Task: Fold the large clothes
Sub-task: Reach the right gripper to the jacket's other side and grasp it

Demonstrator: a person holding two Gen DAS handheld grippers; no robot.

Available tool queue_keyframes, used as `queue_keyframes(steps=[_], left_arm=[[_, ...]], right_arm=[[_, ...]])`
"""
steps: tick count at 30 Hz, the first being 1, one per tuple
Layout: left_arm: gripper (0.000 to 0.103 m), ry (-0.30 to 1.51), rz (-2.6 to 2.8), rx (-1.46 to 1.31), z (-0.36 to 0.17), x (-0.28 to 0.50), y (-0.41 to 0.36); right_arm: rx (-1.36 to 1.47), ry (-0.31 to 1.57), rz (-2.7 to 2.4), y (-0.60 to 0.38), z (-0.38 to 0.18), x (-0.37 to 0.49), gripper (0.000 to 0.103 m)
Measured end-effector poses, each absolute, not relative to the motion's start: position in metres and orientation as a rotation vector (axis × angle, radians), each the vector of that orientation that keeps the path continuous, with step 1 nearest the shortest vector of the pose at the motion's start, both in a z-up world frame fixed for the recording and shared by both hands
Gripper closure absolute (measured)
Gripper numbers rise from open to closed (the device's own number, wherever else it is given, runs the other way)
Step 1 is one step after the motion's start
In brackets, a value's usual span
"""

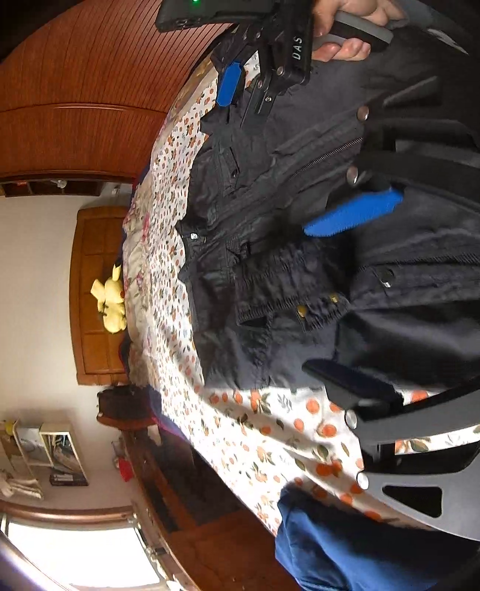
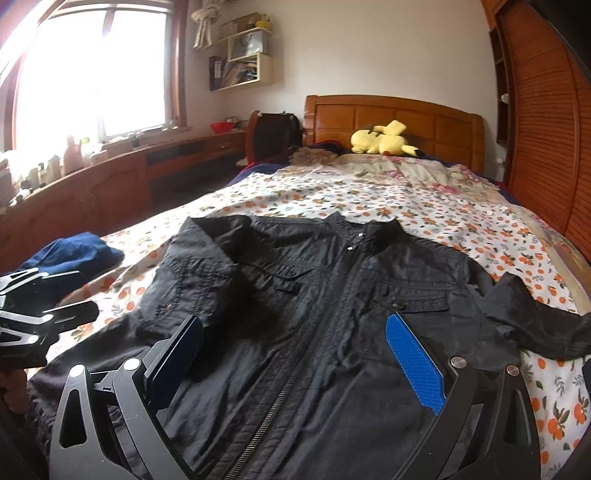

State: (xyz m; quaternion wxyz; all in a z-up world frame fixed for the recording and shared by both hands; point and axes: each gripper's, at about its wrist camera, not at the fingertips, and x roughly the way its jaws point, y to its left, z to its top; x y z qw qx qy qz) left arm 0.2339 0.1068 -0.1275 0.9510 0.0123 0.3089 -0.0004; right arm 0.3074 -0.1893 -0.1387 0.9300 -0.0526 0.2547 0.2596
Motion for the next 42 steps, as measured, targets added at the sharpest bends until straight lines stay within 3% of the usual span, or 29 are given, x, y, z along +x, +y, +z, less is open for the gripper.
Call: queue_keyframes(steps=[3, 4, 16, 21, 34, 37, 38, 39, 41, 42], left_arm=[[0.006, 0.608, 0.027, 0.010, -0.124, 0.221, 0.119], [0.004, 0.595, 0.030, -0.004, -0.123, 0.216, 0.124], [0.002, 0.559, 0.056, -0.076, -0.110, 0.172, 0.172], [0.002, 0.556, 0.071, -0.085, -0.107, 0.160, 0.191], [0.003, 0.523, 0.067, -0.116, -0.095, 0.144, 0.211], [0.002, 0.520, 0.062, -0.116, -0.094, 0.143, 0.211], [0.002, 0.519, 0.059, -0.116, -0.094, 0.142, 0.211], [0.002, 0.519, 0.057, -0.117, -0.093, 0.142, 0.210], [0.002, 0.518, 0.049, -0.118, -0.093, 0.142, 0.208], [0.002, 0.518, 0.046, -0.119, -0.093, 0.143, 0.207]], right_arm=[[-0.112, 0.528, 0.559, -0.180, -0.142, 0.304, 0.007], [-0.116, 0.530, 0.570, -0.176, -0.143, 0.303, 0.007], [-0.189, 0.546, 0.660, -0.120, -0.142, 0.288, 0.007], [-0.241, 0.592, 0.719, -0.083, -0.146, 0.290, 0.013], [-0.469, 0.784, 0.726, -0.004, -0.208, 0.318, 0.020], [-0.478, 0.789, 0.717, -0.007, -0.212, 0.320, 0.039], [-0.471, 0.786, 0.727, -0.009, -0.211, 0.320, 0.052], [-0.466, 0.786, 0.736, -0.011, -0.210, 0.320, 0.076], [-0.448, 0.782, 0.739, -0.017, -0.204, 0.320, 0.092], [-0.440, 0.776, 0.744, -0.019, -0.200, 0.320, 0.094]])
